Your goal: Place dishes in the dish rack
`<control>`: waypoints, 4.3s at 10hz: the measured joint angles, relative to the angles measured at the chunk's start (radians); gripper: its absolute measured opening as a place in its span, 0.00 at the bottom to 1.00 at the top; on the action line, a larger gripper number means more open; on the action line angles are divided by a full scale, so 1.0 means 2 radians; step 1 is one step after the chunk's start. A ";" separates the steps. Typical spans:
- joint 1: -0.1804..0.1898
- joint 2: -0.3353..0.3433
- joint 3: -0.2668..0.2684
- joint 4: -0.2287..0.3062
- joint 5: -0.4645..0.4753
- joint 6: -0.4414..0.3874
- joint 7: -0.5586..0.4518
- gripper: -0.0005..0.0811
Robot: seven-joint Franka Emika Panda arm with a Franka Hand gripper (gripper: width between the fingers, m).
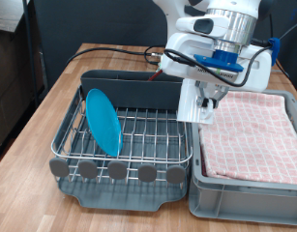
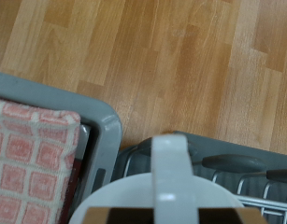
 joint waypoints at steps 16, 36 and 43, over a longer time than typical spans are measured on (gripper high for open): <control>-0.022 0.099 0.002 0.094 0.060 -0.010 -0.053 0.09; -0.049 0.218 0.018 0.233 0.088 -0.139 -0.079 0.09; -0.048 0.222 0.016 0.225 0.086 -0.100 -0.068 0.41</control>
